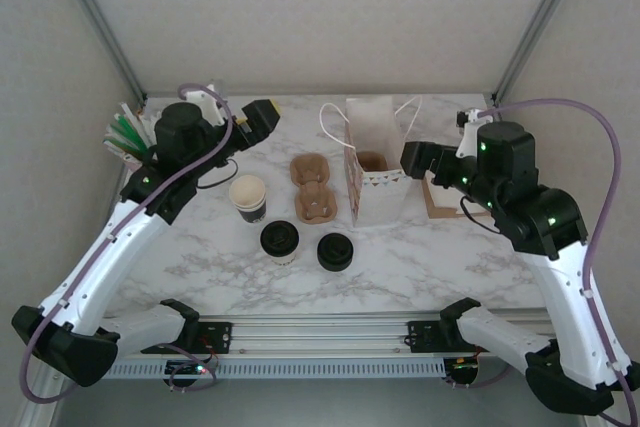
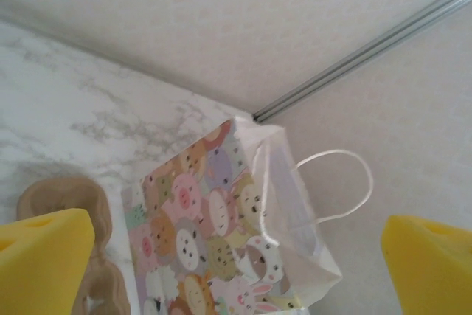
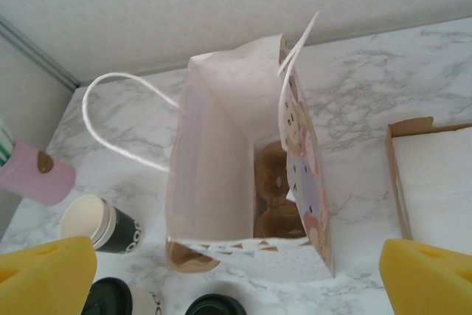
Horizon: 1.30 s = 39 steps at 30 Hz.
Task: Pack the takeout coffee
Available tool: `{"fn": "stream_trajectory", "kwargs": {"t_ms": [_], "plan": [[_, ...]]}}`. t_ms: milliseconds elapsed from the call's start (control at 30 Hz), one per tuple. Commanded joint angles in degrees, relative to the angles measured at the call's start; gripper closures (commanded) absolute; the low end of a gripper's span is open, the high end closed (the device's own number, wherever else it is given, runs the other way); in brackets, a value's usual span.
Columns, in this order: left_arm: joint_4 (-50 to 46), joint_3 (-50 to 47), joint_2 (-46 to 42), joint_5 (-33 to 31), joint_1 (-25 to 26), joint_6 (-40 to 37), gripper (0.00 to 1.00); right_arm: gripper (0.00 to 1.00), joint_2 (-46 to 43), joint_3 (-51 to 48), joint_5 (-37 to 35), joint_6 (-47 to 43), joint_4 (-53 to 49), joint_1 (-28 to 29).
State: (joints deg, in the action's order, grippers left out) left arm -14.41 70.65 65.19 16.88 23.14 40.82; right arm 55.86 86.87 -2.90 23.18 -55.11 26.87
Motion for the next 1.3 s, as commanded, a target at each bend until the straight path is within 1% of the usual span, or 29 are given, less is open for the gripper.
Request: {"fn": "stream_trajectory", "kwargs": {"t_ms": [0,100,167,267,333,467,600,700,833,933,967,1067,1267], "plan": [[-2.47,-3.18,-0.35,0.41,-0.41,3.25,0.00,0.01,-0.66,-1.70,6.27,-0.76,-0.71,-0.26],[-1.06,-7.16,-1.29,2.16,-0.40,5.02,0.00,0.01,-1.50,-4.00,10.56,-0.60,0.67,-0.25],[-0.27,-9.45,-1.99,2.84,-0.37,5.85,0.00,0.01,-2.12,-6.09,15.13,-2.55,2.92,-0.31],[-0.45,-11.15,-2.99,2.34,-0.37,4.84,0.00,0.01,-1.40,-6.86,17.25,-1.61,4.73,-0.25],[-0.43,-12.43,-4.18,0.34,-0.37,4.08,0.00,0.01,-0.04,-6.09,23.18,-3.01,5.55,-0.26],[-0.51,-14.01,-6.20,-3.35,-0.55,3.14,0.00,0.01,1.43,-7.22,32.86,-4.63,9.80,-0.09],[-1.68,-14.14,-6.70,-6.36,-0.55,1.45,0.00,0.01,3.22,-7.80,36.46,-4.61,12.57,2.05],[-0.22,-15.35,-6.82,-6.60,-0.46,1.15,0.00,0.01,5.43,-7.12,34.90,-5.37,12.62,5.71],[1.71,-17.19,-7.77,-8.51,-0.47,2.28,0.00,0.01,9.23,-5.34,29.01,-7.21,11.18,12.37],[2.36,-18.78,-9.81,-10.99,-0.54,2.47,0.00,0.01,11.66,-4.78,25.07,-7.96,10.95,15.62],[2.68,-19.55,-10.75,-12.02,-0.58,2.34,0.00,0.01,12.50,-4.52,23.81,-8.40,10.74,17.93],[2.81,-21.65,-13.35,-15.04,-0.68,1.92,0.00,0.01,15.26,-3.48,20.61,-9.20,9.78,20.77],[1.90,-23.95,-15.29,-15.27,-1.25,1.19,0.00,0.01,21.13,-1.91,15.94,-9.51,7.98,24.73]]}}
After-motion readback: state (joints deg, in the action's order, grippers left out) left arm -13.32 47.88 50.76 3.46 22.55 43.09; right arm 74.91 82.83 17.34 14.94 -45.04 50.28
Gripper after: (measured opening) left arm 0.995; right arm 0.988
